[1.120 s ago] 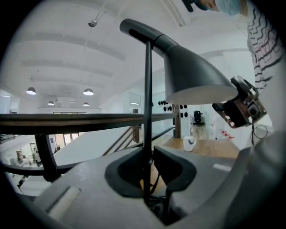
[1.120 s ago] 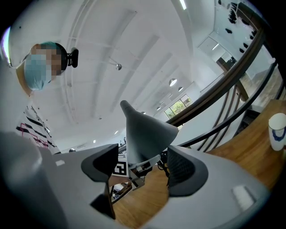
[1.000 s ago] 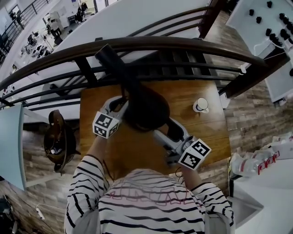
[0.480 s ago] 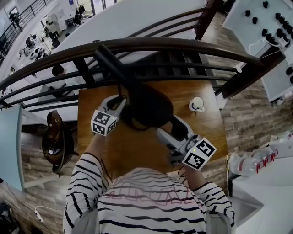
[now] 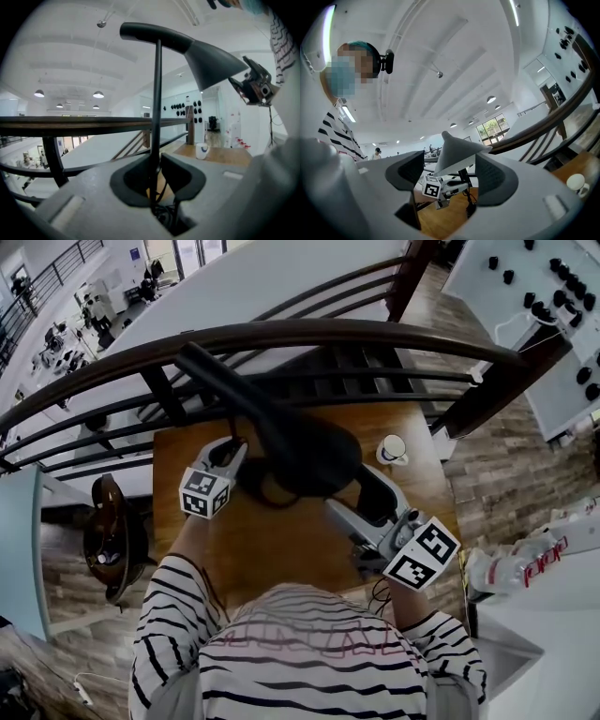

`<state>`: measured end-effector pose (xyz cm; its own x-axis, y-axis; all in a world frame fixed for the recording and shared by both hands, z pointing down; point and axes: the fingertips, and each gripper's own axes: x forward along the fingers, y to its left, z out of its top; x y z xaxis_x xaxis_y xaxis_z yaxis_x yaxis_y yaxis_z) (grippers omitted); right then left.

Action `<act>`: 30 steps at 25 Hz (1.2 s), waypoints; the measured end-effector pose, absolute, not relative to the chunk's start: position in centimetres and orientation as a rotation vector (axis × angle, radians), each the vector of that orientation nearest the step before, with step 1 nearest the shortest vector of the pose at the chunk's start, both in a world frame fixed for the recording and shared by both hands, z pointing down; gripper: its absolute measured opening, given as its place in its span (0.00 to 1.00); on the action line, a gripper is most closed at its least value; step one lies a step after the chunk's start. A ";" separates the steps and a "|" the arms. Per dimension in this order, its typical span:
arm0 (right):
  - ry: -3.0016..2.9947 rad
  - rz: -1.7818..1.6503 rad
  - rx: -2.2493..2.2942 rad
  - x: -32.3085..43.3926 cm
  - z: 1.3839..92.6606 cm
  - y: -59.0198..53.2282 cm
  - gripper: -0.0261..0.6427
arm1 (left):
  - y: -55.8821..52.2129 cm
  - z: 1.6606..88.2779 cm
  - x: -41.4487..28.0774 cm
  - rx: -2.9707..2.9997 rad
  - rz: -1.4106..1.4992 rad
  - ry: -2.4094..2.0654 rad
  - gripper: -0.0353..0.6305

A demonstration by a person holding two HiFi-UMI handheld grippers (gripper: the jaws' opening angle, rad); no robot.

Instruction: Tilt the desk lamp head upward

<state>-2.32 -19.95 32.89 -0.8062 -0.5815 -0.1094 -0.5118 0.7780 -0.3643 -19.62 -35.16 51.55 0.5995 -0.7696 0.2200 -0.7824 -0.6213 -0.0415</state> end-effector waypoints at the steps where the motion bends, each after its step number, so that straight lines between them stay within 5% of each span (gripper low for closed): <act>1: 2.762 -0.453 -0.856 -2.1 32.3 -19.8 0.53 | -35.1 51.6 -19.5 2.753 0.336 -1.340 0.16; 30: 2.811 -0.091 -0.786 -2.7 19.8 -18.9 0.56 | -34.3 51.5 -19.3 2.750 0.368 -1.370 0.15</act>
<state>-2.69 -18.87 19.76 -0.8327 -0.5184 -0.1947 -0.5047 0.8551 -0.1185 -19.34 -34.32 51.50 0.5800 -0.7808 0.2324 -0.7922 -0.6071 -0.0628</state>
